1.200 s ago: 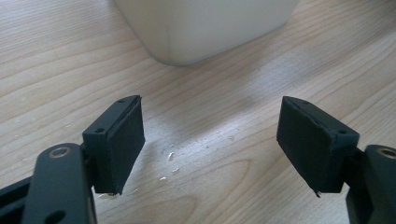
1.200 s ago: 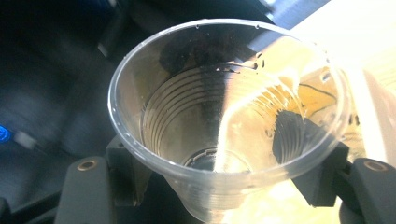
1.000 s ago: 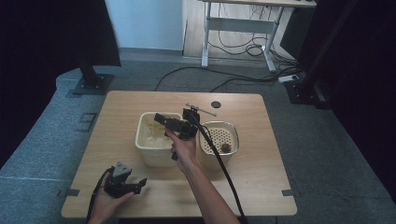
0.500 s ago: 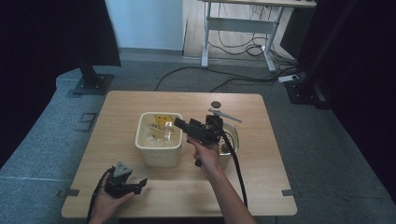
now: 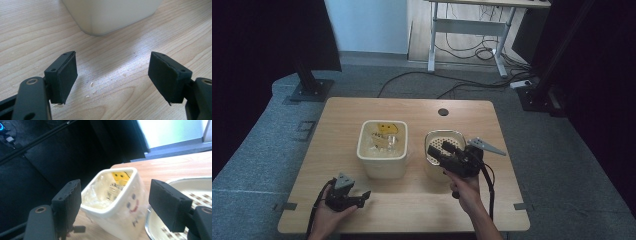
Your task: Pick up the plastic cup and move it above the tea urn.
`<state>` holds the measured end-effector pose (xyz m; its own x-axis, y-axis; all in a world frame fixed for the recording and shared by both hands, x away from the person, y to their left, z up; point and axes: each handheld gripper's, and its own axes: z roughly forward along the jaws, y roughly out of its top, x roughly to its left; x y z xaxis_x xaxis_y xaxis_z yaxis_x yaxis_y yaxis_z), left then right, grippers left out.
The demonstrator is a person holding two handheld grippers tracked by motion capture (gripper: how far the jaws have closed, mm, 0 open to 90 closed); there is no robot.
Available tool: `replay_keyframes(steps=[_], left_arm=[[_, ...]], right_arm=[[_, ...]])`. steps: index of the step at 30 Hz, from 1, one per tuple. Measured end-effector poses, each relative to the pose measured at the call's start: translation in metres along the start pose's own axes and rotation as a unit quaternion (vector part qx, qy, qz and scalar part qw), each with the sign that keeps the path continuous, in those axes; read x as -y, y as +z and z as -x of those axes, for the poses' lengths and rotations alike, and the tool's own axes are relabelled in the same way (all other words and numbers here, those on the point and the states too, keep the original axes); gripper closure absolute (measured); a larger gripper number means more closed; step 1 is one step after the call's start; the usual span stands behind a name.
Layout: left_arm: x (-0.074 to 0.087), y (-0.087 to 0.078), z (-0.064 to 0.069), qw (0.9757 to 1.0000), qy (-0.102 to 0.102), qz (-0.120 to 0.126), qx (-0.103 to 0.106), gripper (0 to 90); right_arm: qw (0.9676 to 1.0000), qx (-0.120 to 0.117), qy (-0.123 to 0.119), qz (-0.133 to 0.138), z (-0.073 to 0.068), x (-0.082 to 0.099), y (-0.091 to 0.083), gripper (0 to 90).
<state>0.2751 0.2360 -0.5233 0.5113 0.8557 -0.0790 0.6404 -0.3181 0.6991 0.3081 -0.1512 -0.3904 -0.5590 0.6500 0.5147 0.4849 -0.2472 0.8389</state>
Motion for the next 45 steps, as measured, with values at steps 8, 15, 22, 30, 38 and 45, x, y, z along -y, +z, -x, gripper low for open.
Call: replay_keyframes(steps=[8, 15, 22, 30, 38, 45], left_arm=[[-0.001, -0.001, 0.0, 1.0, 0.0, -0.001, 0.001, 23.4], [-0.001, 0.0, 0.0, 1.0, 0.0, -0.002, 0.0, 23.4], [-0.002, 0.0, 0.001, 1.0, 0.001, -0.001, 0.0, 23.4], [-0.001, 0.001, 0.0, 1.0, -0.002, -0.001, -0.001, 23.4], [0.003, 0.0, -0.004, 1.0, -0.005, -0.003, 0.001, 23.5], [0.002, -0.002, -0.01, 0.9999, -0.01, 0.002, -0.008, 23.5]], right_arm=[[0.9995, 0.026, -0.015, 0.006, 0.023, 0.018, -0.029, 26.9], [0.9971, 0.061, -0.045, 0.006, 0.042, 0.042, -0.052, 27.1], [0.9961, 0.073, -0.048, 0.007, 0.054, 0.057, -0.061, 27.1], [0.9943, 0.086, -0.063, 0.009, 0.057, 0.065, -0.061, 27.1], [0.9937, 0.096, -0.057, 0.013, 0.064, 0.07, -0.062, 27.1], [0.9935, 0.099, -0.055, 0.011, 0.07, 0.07, -0.06, 27.1]])
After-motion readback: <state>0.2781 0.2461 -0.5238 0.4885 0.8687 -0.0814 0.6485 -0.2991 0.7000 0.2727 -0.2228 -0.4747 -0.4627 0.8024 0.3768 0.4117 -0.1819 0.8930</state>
